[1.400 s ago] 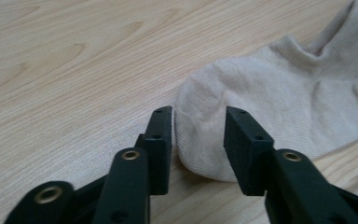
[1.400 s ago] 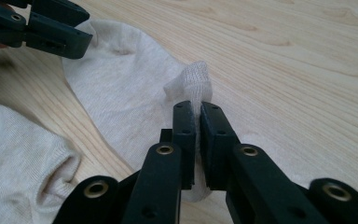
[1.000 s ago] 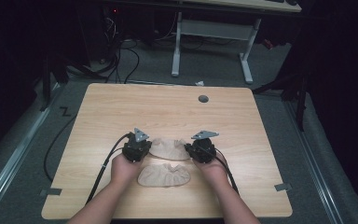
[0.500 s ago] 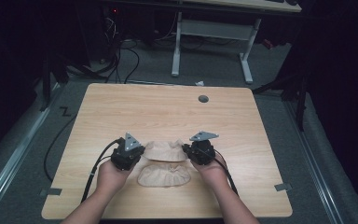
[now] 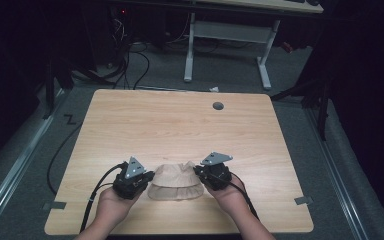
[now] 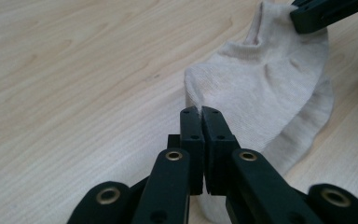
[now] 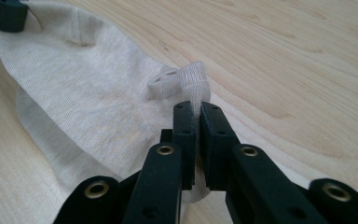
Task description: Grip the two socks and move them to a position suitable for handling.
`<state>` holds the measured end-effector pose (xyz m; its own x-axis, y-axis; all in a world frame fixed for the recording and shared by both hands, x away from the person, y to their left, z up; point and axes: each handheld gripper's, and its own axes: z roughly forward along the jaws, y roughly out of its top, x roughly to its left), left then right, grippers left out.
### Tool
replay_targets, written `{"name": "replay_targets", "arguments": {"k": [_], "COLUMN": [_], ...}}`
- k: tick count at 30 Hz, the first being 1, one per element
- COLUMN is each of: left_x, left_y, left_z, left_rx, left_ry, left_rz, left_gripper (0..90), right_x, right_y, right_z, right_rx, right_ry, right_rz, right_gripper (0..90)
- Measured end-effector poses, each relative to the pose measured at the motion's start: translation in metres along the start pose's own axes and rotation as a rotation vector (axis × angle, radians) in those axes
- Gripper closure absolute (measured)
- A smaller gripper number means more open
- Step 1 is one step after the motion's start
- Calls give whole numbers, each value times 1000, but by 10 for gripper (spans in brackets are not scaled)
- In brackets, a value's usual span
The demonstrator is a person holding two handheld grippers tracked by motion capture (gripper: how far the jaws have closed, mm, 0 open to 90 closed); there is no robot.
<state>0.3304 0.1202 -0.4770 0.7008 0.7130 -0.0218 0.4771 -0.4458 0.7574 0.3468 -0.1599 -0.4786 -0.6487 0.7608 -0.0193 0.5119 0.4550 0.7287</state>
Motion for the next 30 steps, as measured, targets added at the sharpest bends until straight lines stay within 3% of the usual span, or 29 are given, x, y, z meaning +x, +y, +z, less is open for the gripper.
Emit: {"name": "replay_targets", "arguments": {"k": [7, 10, 15, 17, 22, 30], "left_x": [-4, -11, -11, -10, -8, -6], "left_y": [-7, -11, -14, -17, -20, -25], "left_z": [-3, 0, 2, 3, 4, 14], "left_rx": [15, 39, 41, 44, 55, 120], "left_ry": [-38, -37, -37, -24, -34, -37], "left_rz": [-35, -14, -12, 11, 8, 6], "left_gripper": [881, 880, 879, 879, 878, 847], "right_x": [1, 1, 2, 3, 6, 6], "right_y": [-11, -14, -18, -18, -21, -24], "right_z": [-6, -8, -8, -7, -1, 5], "right_rx": [-8, 13, 22, 21, 52, 87], "right_ry": [27, 30, 40, 44, 52, 49], "right_rz": [23, 22, 20, 19, 17, 28], "right_gripper": [856, 856, 856, 855, 856, 850]}}
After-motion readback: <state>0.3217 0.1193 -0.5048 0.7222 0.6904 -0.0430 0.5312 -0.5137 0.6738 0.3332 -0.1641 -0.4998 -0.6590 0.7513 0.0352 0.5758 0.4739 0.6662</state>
